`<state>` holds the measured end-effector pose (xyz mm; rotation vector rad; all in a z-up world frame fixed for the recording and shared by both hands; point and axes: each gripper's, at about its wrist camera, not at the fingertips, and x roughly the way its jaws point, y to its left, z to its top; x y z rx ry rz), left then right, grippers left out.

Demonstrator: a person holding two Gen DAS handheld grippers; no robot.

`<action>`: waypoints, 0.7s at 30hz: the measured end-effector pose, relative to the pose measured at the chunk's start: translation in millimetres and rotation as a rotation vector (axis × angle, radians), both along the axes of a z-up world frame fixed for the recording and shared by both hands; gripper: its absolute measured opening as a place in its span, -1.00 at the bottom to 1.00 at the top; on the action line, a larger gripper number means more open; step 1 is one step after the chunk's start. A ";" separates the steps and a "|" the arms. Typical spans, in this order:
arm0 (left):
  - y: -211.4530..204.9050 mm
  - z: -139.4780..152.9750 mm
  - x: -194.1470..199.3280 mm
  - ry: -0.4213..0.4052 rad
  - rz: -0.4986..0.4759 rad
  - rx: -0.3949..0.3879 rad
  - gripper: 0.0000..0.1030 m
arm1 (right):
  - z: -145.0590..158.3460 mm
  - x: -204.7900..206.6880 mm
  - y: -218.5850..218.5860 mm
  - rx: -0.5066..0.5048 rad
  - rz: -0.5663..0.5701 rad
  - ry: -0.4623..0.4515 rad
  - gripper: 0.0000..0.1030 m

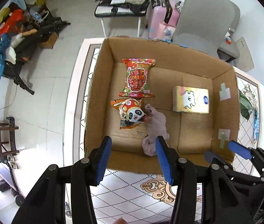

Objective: Organize soft objects
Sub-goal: 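Carry the orange bag and lavender cloth into the box and release both, then grasp the green snack bag with the left tool while the right tool grasps the blue stick snack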

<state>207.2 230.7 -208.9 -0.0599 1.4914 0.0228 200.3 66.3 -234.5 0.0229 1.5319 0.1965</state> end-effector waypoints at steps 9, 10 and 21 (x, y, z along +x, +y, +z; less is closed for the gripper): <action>-21.2 42.9 -26.6 -0.115 -0.007 0.059 0.82 | 46.2 -26.6 -26.2 -0.002 -0.031 -0.078 0.94; -23.3 48.2 -30.0 -0.136 -0.002 0.060 0.82 | 50.6 -29.9 -29.7 0.003 -0.035 -0.085 0.94; -62.6 73.9 -42.8 -0.194 0.007 0.081 0.82 | 67.9 -46.8 -73.7 0.053 -0.072 -0.108 0.94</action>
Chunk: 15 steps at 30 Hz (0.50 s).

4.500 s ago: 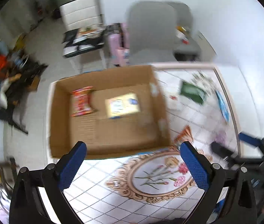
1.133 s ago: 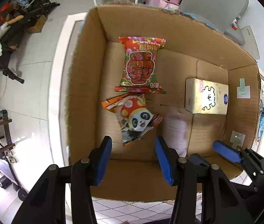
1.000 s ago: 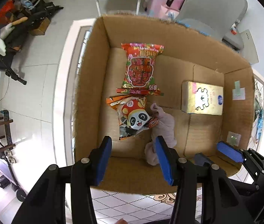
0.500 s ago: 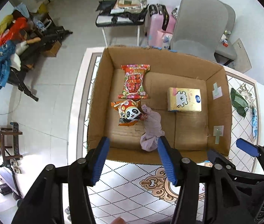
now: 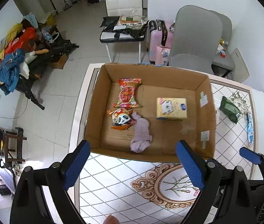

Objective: Organize soft objects
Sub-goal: 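Grasp the green snack bag with the left tool while the right tool grasps the blue stick snack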

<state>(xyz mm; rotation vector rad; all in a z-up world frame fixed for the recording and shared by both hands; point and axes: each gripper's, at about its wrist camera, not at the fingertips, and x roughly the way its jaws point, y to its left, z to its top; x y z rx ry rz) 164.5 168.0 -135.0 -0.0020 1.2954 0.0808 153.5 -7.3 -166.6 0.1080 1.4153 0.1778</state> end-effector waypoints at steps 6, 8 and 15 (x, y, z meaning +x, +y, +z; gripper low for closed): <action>-70.6 21.5 14.7 -0.023 -0.103 0.007 0.82 | 13.1 -2.5 -78.8 0.044 -0.081 -0.003 0.94; -105.7 22.4 26.7 -0.005 -0.161 0.001 0.82 | 17.0 -1.1 -124.7 0.035 -0.133 -0.003 0.94; -233.2 -27.0 92.7 0.134 -0.324 -0.006 0.82 | 2.0 14.4 -271.7 -0.059 -0.321 0.026 0.94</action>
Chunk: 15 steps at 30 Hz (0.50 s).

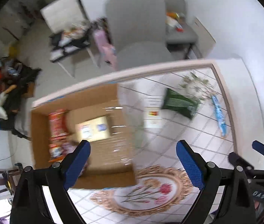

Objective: Organize soft objects
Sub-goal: 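Grasp the green snack bag with the left tool while the right tool grasps the blue stick snack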

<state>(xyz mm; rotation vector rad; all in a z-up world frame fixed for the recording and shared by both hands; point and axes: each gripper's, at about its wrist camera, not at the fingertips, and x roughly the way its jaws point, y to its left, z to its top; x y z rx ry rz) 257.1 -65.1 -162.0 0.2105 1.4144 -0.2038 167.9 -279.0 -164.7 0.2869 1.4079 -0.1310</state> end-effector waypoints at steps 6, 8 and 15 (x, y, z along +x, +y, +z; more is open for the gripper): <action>-62.4 -82.3 49.2 0.272 0.076 -0.115 0.82 | -65.3 27.4 -105.3 0.068 -0.154 0.090 0.94; -74.5 -106.9 59.1 0.337 0.132 -0.137 0.82 | -88.7 36.4 -126.0 0.098 -0.193 0.113 0.94; -111.3 -184.2 96.5 0.496 0.275 -0.147 0.82 | -157.2 69.1 -154.7 0.144 -0.231 0.192 0.86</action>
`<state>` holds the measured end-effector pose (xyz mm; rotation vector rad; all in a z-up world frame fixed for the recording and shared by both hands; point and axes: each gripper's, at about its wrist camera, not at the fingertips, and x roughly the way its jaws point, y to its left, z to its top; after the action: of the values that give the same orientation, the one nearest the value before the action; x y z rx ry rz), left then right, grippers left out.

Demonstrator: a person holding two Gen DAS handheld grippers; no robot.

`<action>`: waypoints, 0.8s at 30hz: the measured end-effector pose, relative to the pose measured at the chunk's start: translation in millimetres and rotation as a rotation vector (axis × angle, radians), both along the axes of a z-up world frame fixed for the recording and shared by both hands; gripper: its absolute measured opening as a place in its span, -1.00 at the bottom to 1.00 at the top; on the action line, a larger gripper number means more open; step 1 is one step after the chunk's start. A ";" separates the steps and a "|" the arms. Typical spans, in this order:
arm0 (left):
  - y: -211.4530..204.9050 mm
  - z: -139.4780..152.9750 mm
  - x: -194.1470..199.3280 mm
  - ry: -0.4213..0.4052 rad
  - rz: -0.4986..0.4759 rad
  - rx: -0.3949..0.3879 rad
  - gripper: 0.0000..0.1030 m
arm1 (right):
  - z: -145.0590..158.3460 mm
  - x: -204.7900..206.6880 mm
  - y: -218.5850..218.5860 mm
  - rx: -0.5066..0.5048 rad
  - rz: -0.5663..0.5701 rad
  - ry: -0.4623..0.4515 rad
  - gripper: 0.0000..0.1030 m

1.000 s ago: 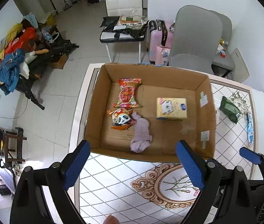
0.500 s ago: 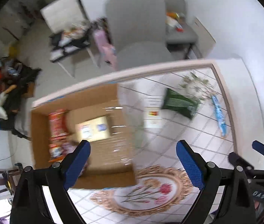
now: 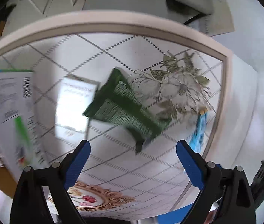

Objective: Organize soft objects
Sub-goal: 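Grasp the green snack bag with the left tool while the right tool grasps the blue stick snack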

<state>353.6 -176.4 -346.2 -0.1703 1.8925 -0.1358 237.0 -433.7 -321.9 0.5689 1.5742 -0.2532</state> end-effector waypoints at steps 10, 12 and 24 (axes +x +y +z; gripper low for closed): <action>-52.9 -31.9 6.8 -0.095 -0.229 0.187 0.80 | -53.0 21.8 -0.2 0.064 0.026 0.078 0.06; -65.1 -25.0 -2.3 -0.138 -0.312 0.199 0.80 | -57.6 20.1 3.9 0.075 0.054 0.083 0.00; -42.9 -23.9 -4.0 -0.108 -0.077 0.120 0.35 | -75.0 12.9 13.2 0.046 0.085 0.118 -0.44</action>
<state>349.6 -219.3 -370.1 -0.0080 1.7942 -0.0823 250.0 -420.6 -396.8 0.5293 1.7175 -0.1893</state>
